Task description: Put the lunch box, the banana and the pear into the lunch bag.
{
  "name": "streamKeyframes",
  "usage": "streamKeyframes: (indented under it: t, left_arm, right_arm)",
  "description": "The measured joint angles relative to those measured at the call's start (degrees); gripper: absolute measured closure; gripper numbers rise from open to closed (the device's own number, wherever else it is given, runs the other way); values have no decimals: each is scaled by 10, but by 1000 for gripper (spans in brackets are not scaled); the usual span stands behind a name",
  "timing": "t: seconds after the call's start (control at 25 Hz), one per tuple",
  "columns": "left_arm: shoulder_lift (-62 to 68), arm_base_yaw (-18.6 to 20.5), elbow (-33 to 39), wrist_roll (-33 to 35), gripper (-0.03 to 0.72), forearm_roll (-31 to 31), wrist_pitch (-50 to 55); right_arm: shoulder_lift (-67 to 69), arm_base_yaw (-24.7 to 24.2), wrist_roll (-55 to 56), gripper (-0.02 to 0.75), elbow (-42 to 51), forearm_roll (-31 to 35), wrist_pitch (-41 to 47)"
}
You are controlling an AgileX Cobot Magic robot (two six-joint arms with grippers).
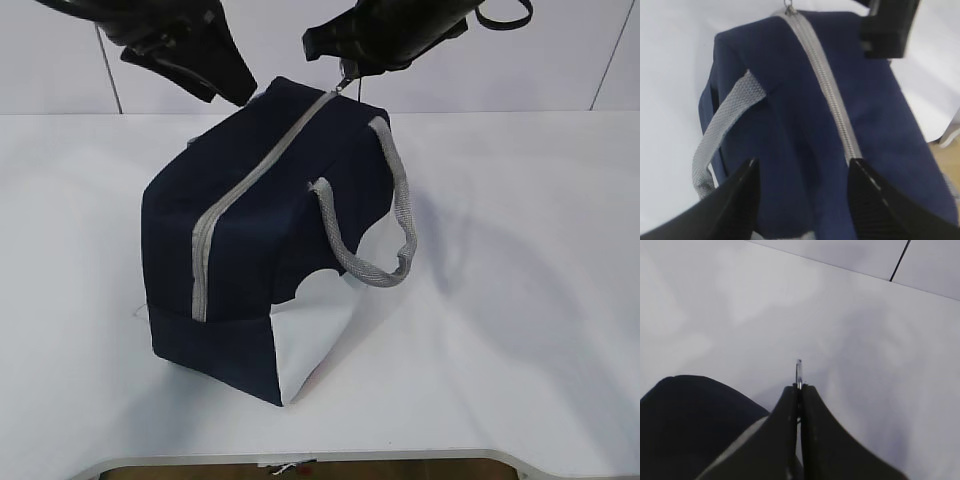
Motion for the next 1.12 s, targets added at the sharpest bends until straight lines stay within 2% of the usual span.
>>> streamKeyframes:
  t: [0.44, 0.56, 0.68, 0.76, 1.12]
  left_arm:
    - [77, 1, -20, -1, 276, 0, 10]
    - [77, 1, -20, -1, 377, 0, 8]
    - [77, 1, -21, -2, 585, 5, 8]
    - [77, 1, -21, -2, 668, 16, 13]
    - [76, 1, -62, 35, 690, 75, 40]
  right_arm:
    - [0, 0, 0, 726, 0, 1, -8]
    - [0, 0, 0, 726, 0, 1, -8]
    - [1, 0, 0, 725, 0, 1, -11]
    - [1, 0, 0, 726, 0, 1, -11]
    - [10, 0, 0, 726, 0, -1, -23]
